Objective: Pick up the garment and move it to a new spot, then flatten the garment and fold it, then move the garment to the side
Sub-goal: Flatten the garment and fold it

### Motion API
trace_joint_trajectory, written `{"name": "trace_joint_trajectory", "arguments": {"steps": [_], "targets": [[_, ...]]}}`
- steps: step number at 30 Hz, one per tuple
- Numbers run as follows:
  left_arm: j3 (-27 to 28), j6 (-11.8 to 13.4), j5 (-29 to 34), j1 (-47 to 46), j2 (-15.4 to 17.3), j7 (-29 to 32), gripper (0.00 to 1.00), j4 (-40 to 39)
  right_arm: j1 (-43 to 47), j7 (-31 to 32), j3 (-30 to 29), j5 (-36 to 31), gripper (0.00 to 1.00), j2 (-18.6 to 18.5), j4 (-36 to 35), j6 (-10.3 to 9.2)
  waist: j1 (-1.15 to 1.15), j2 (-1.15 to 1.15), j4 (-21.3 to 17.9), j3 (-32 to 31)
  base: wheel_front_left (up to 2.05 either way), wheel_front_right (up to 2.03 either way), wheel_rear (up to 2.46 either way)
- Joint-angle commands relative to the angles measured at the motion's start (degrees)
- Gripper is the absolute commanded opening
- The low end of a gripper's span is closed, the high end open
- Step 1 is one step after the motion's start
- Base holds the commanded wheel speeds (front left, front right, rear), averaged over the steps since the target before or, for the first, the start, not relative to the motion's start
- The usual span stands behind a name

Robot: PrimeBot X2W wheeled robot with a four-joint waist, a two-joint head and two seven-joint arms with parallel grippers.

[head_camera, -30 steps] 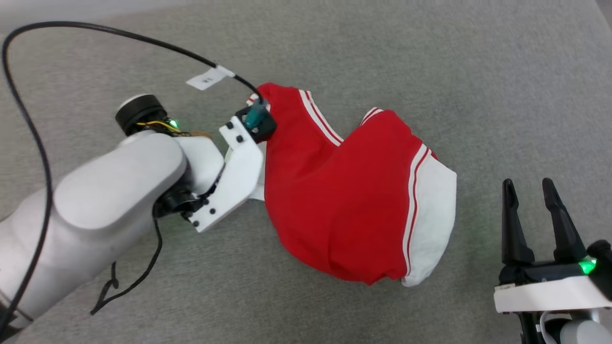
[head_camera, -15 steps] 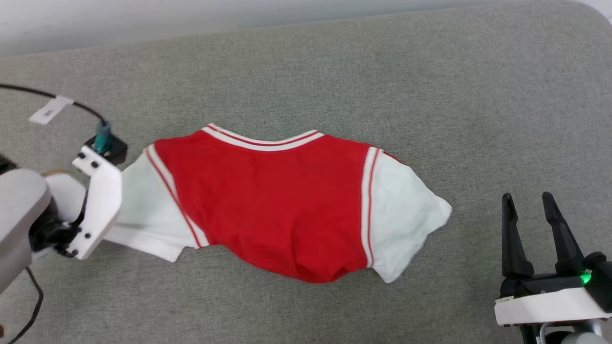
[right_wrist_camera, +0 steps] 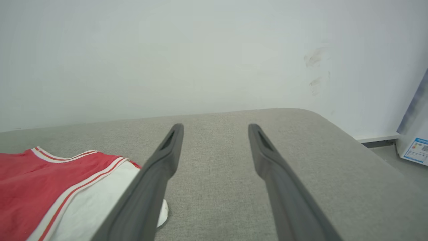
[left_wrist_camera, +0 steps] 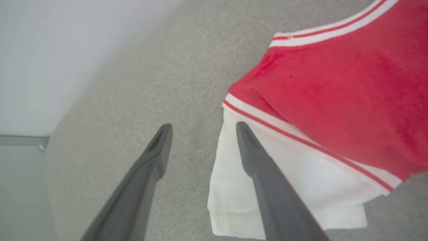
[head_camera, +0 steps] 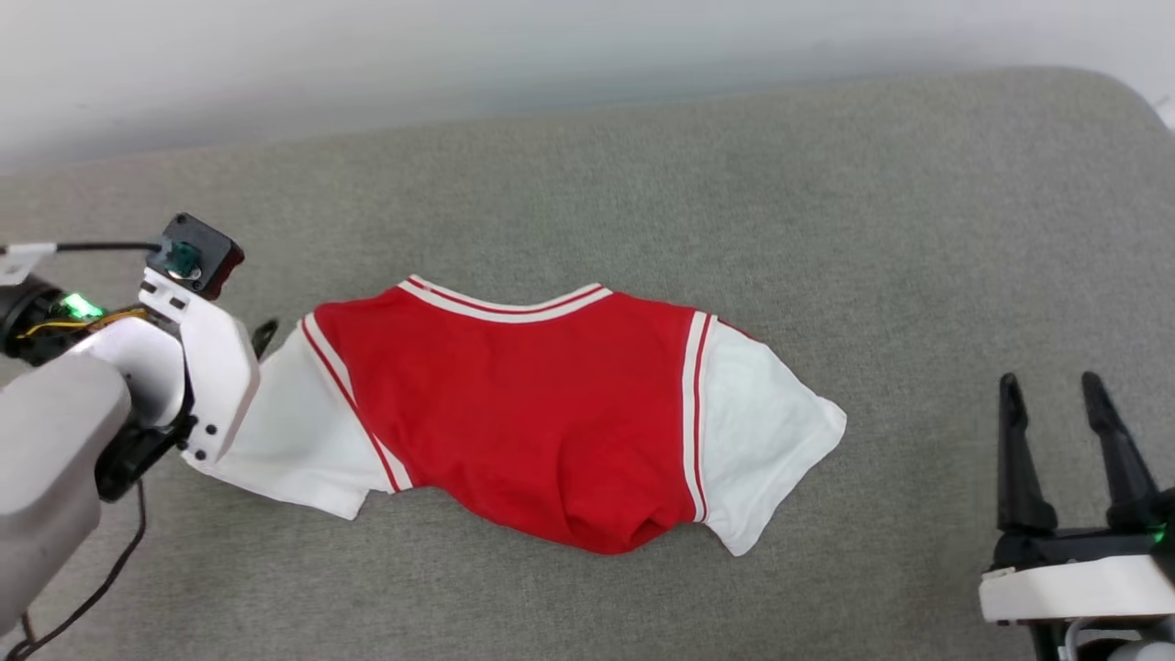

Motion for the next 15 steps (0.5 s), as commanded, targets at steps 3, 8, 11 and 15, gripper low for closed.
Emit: {"name": "trace_joint_trajectory", "arguments": {"steps": [3, 8, 11, 15], "targets": [[2.2, 4.3, 2.2, 2.3, -0.6, -10.1, 1.0, -2.2, -1.3, -0.1, -1.9, -2.3, 1.0, 0.1, -1.5, -0.02, 0.0, 0.0, 2.1, -3.6, 0.0, 0.0, 0.0], [6.0, 13.8, 3.3, 7.7, -0.1, -23.6, 1.0, -7.8, -4.8, -0.1, -3.3, -7.8, 1.0, 0.1, -4.3, -0.02, 0.0, 0.0, 3.7, -5.4, 0.0, 0.0, 0.0], [8.2, 20.2, 3.1, 11.8, -0.1, -28.9, 1.0, -11.8, -7.6, -0.1, -2.9, -10.6, 1.0, -1.3, -4.7, -0.02, 0.0, 0.0, 4.5, -5.9, 0.0, 0.0, 0.0], [13.7, 31.7, 4.9, 21.2, -0.9, -31.8, 1.0, -20.9, -12.8, -0.1, 2.2, -11.5, 1.0, -9.3, 0.8, -0.02, 0.0, 0.0, 5.4, -5.8, 0.0, 0.0, 0.0]]}}
